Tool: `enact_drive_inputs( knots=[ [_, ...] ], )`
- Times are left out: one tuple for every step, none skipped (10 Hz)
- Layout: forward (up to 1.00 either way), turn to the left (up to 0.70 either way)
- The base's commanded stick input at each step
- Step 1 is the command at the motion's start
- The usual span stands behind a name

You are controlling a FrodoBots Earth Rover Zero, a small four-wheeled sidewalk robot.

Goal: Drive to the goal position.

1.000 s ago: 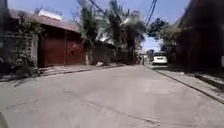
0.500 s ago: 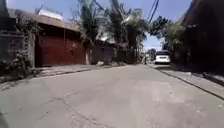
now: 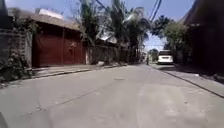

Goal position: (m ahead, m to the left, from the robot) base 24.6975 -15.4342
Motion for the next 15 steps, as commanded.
enact_drive_inputs(
  knots=[
    [0.79, 0.0],
    [0.86, 0.0],
    [0.86, 0.0],
    [0.86, 0.0],
    [0.85, 0.0],
    [0.86, 0.0],
    [0.94, 0.0],
    [0.94, -0.02],
    [0.94, -0.03],
    [0.94, -0.02],
    [0.95, -0.01],
    [0.97, 0.0],
    [1.0, 0.0],
    [1.0, 0.0],
    [1.0, -0.03]
  ],
)
